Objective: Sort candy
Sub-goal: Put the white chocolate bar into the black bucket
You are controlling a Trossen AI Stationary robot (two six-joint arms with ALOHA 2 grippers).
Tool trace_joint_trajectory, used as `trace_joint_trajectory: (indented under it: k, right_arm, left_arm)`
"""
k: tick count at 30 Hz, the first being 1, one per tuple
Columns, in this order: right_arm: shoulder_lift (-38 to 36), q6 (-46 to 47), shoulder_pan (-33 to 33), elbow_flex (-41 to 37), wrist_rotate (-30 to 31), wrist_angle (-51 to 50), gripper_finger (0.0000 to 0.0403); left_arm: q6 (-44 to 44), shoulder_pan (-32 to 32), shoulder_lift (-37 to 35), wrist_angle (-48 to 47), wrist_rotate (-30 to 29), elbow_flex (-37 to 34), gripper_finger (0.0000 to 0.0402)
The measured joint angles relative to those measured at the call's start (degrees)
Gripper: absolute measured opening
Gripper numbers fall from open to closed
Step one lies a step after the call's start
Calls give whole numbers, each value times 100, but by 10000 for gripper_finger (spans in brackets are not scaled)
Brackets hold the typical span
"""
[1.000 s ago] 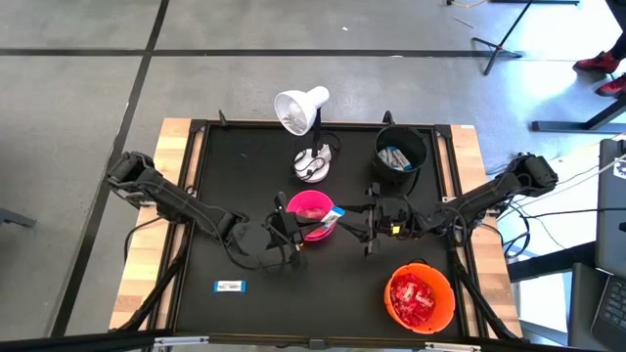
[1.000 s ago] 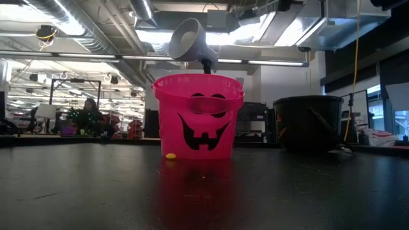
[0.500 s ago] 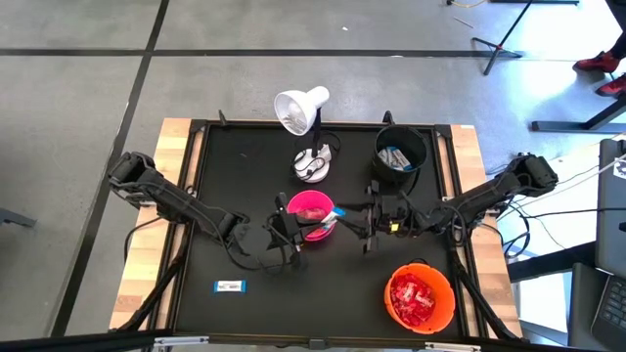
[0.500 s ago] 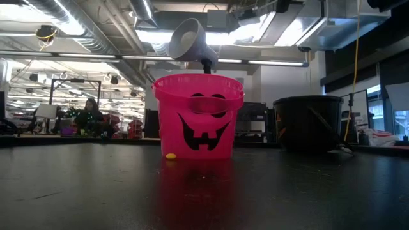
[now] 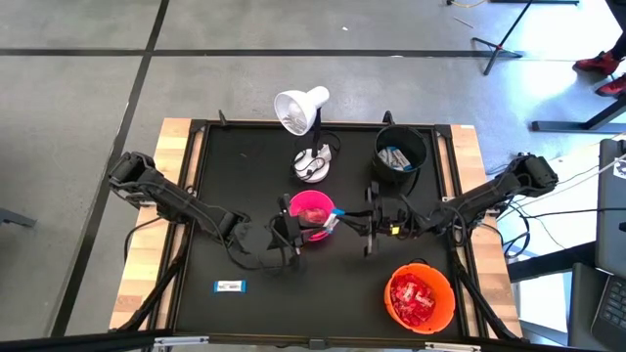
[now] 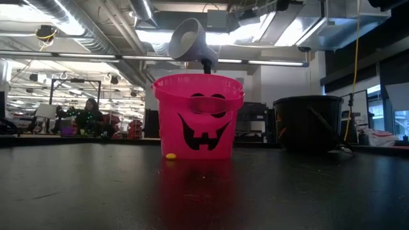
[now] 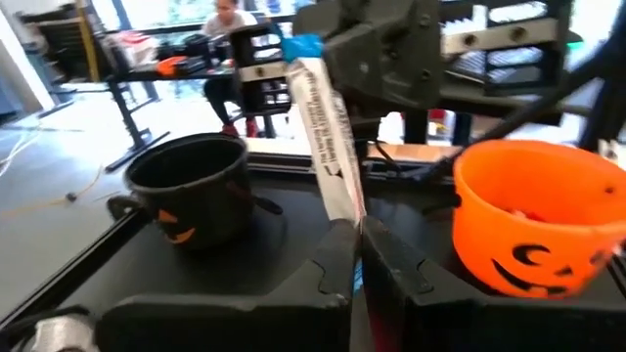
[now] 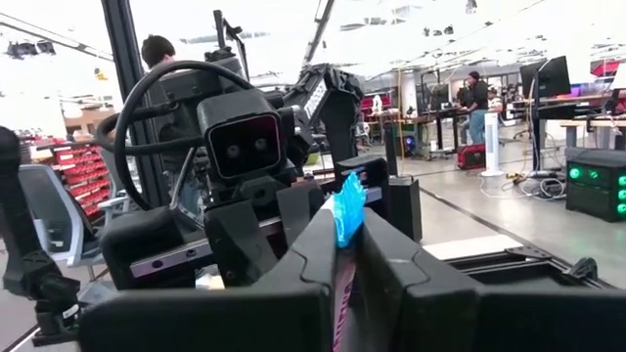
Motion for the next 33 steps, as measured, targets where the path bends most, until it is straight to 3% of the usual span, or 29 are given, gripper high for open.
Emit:
trace_joint_trajectory:
  k: [7, 12, 15, 19, 24, 27, 29, 33]
  right_arm:
    - [-11, -149, 2, 0, -5, -1, 13]
    - [-13, -296, 0, 2, 193, -35, 7]
    - [-74, -408, 0, 2, 636, -93, 12]
    - [-378, -810, 4, 9, 1939, -467, 12]
    - [-868, -1699, 3, 9, 4555, -1038, 14]
    - [-1080, -2719, -57, 9, 6089, -1094, 16]
    - [-1178, -3329, -158, 9, 6575, -1099, 16]
    - [-1287, -4113, -413, 9, 6601, -1373, 16]
  left_arm:
    - [515, -38, -14, -113, -4, 0, 92]
    - [986, -347, -331, -514, -1304, -7, 157]
    - [1024, -640, -599, -604, -1904, -7, 184]
    - [948, -1122, -861, -758, -2273, -7, 204]
    - [778, -1539, -879, -854, -2430, 0, 208]
    - [469, -1644, -879, -1099, -2451, 0, 208]
    - [290, -1642, -876, -1255, -2523, 0, 208]
    - [171, -1538, -868, -1326, -2520, 0, 208]
